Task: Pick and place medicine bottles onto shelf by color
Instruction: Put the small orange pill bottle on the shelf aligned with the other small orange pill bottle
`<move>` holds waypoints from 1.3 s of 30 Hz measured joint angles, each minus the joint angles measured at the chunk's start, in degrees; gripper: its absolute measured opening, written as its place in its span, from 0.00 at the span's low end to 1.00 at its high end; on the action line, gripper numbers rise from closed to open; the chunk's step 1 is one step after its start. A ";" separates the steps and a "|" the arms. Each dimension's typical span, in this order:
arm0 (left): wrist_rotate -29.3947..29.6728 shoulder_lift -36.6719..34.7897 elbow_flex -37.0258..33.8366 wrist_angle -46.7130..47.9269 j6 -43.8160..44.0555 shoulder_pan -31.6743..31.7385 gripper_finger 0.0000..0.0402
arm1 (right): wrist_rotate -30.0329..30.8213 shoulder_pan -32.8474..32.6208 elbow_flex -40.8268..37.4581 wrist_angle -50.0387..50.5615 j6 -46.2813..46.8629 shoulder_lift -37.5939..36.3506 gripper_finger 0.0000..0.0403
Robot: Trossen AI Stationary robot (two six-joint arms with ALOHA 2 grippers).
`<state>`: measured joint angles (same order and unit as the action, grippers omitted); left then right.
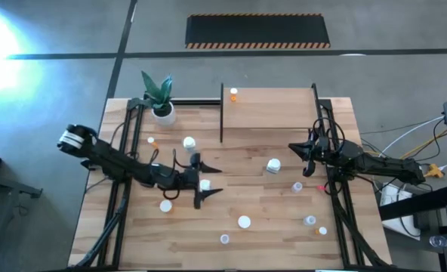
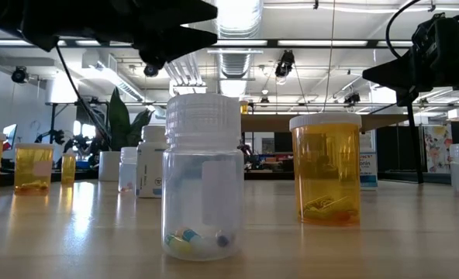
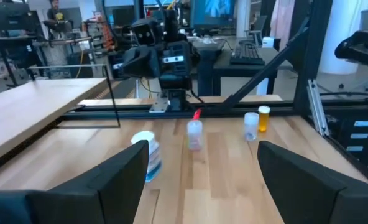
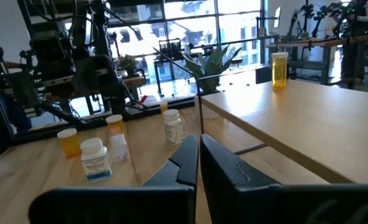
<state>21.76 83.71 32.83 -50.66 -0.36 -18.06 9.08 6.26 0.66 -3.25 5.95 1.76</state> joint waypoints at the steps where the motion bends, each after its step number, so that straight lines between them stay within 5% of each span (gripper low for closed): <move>1: 0.02 0.76 0.79 -0.16 0.00 0.00 0.71 | 0.00 0.00 -0.01 -0.02 0.00 0.00 0.02; 18: -0.03 4.60 7.64 1.52 -0.02 -0.17 0.71 | -0.16 0.00 -0.01 -2.08 -0.43 0.02 0.02; 24: 0.00 4.60 9.39 9.63 0.06 -0.82 0.71 | -11.30 -0.15 0.00 -3.36 8.54 0.02 0.02; 32: 6.02 0.10 16.85 43.29 6.88 -4.63 0.71 | -11.06 -6.23 0.00 -3.95 11.01 0.96 0.02; 39: 13.69 -4.20 20.80 73.41 25.35 -8.50 0.71 | 5.33 -16.14 -0.02 -3.91 10.03 4.71 0.02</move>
<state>35.45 79.51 53.63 22.75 24.98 -26.56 14.41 -9.87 0.64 -7.17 15.98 6.47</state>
